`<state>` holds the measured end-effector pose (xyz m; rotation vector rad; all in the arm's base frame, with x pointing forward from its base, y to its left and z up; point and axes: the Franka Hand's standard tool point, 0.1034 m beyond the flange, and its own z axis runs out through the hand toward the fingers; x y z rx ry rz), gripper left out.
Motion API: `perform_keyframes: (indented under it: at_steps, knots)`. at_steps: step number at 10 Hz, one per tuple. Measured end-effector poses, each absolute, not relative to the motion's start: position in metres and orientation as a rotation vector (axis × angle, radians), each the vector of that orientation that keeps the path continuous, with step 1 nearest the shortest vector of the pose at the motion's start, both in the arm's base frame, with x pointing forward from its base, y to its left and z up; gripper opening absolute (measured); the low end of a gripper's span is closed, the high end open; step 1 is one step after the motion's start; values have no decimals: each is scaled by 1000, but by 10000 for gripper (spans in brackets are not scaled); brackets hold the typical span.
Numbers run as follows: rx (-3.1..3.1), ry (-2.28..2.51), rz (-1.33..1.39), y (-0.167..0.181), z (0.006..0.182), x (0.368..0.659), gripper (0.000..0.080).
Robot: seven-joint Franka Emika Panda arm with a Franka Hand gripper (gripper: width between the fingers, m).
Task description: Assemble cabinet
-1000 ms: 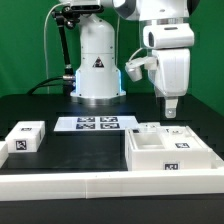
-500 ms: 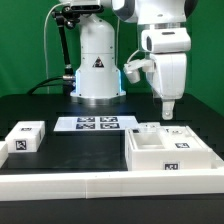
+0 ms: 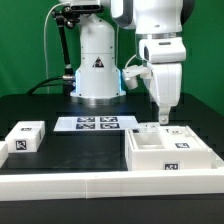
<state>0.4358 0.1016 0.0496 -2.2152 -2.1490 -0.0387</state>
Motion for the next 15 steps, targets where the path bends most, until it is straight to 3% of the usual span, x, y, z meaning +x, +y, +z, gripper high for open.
perform_keyframes:
  at_steps: [5,11,13,14,15]
  knots:
    - [-2214,-2128,-87,102,27,410,797]
    - [-2214,-2116,-90,103,21,408,771]
    - [-2212,-2110,-83,102,18,406,499]
    - [-2210,-2108,-79,102,17,405,298]
    - [-2210,-2107,-78,102,16,404,159]
